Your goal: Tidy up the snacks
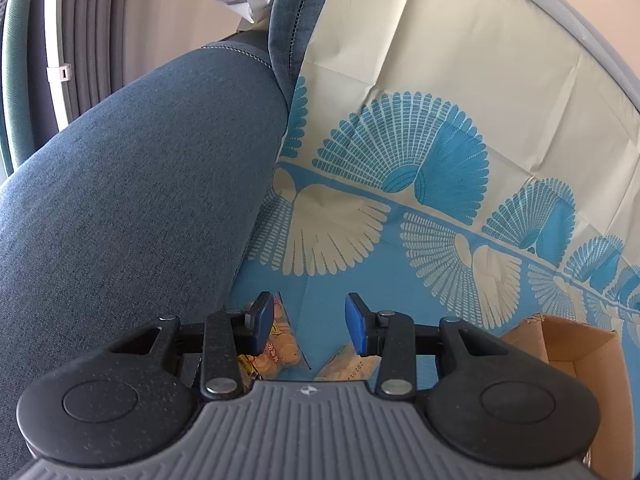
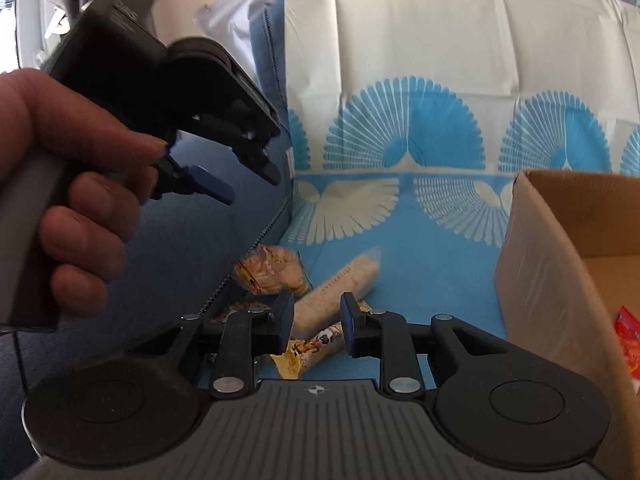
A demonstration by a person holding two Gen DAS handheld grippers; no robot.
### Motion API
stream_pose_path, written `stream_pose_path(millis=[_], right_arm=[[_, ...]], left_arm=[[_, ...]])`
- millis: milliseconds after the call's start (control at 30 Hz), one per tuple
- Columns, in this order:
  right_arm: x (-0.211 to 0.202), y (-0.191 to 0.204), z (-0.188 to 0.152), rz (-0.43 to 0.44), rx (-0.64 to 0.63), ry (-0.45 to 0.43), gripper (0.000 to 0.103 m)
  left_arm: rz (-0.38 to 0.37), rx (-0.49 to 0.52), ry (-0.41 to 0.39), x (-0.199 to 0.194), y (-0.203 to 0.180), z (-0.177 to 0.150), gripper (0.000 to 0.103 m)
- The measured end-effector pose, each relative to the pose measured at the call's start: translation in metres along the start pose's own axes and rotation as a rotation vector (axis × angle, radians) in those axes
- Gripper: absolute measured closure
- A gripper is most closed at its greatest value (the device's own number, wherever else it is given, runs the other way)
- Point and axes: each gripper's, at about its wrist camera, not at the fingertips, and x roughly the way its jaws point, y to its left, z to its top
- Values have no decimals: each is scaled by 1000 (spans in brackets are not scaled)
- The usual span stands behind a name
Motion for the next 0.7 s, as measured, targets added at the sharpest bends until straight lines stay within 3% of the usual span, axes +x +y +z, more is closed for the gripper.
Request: stream_pose_path(millis=[67, 433, 700], right_arm=[[11, -2, 0, 14, 38, 45, 59], [57, -7, -8, 19, 142, 154, 47], [75, -13, -13, 7, 178, 199, 50]], left_arm=[[-3, 4, 7, 2, -2, -1, 59], [-9, 25, 30, 7, -7, -5, 59], [-16, 35, 36, 12, -10, -7, 59]])
